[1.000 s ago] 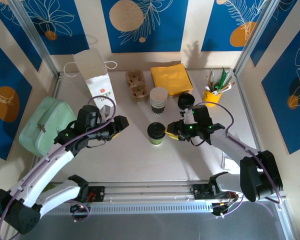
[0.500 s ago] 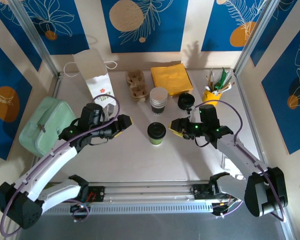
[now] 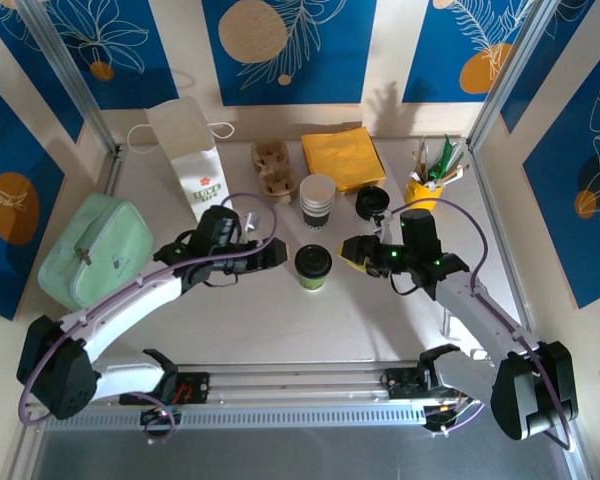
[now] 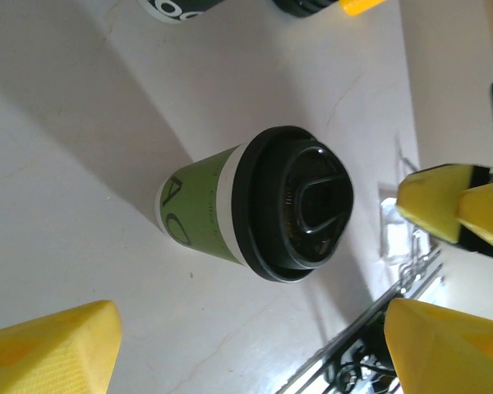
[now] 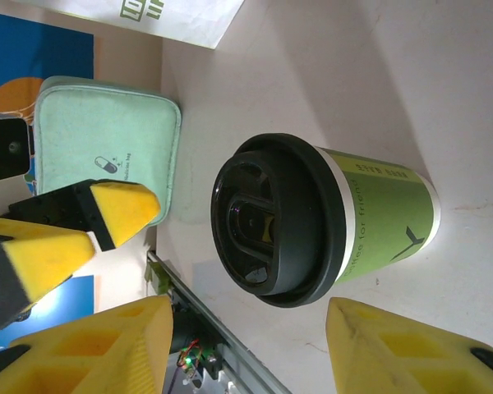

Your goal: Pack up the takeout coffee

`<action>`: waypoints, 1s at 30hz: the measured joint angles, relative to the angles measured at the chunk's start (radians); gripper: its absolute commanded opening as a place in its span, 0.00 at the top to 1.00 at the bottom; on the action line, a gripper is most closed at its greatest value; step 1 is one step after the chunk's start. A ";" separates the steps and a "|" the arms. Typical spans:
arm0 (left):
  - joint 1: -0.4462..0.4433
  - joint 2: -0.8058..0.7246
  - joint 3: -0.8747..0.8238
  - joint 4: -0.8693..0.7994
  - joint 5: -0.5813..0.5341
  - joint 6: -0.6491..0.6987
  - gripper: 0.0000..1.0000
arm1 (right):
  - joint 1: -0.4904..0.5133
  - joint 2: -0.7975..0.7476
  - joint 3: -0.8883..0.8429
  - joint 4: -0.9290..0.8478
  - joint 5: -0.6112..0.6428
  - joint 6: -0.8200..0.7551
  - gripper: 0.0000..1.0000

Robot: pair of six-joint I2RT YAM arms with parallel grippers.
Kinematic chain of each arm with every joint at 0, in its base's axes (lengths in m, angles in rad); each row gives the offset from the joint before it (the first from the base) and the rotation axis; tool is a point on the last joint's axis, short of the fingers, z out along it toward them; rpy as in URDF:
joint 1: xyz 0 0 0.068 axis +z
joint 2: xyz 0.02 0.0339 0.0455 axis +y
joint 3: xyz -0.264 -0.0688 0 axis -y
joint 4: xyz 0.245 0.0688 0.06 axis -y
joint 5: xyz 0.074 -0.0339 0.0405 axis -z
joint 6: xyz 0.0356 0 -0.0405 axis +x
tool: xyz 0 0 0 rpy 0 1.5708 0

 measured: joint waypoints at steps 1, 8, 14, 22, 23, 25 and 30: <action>-0.008 0.019 0.006 0.005 -0.003 0.016 0.17 | 0.006 0.000 0.000 0.002 0.006 0.000 0.47; -0.019 0.120 0.028 0.077 0.024 0.055 0.21 | 0.039 0.005 0.000 0.005 0.042 -0.012 0.47; -0.019 0.201 0.063 0.104 0.043 0.067 0.25 | 0.064 0.048 0.001 0.006 0.076 -0.016 0.47; -0.019 0.242 0.069 0.122 0.055 0.073 0.27 | 0.083 0.105 0.010 0.010 0.115 -0.019 0.48; -0.019 0.245 0.069 0.127 0.058 0.073 0.27 | 0.085 0.112 0.011 0.013 0.116 -0.019 0.48; -0.019 0.249 0.069 0.135 0.061 0.073 0.28 | 0.089 0.126 0.015 0.013 0.119 -0.019 0.48; -0.019 0.253 0.069 0.145 0.072 0.073 0.30 | 0.101 0.149 0.032 0.021 0.120 -0.019 0.48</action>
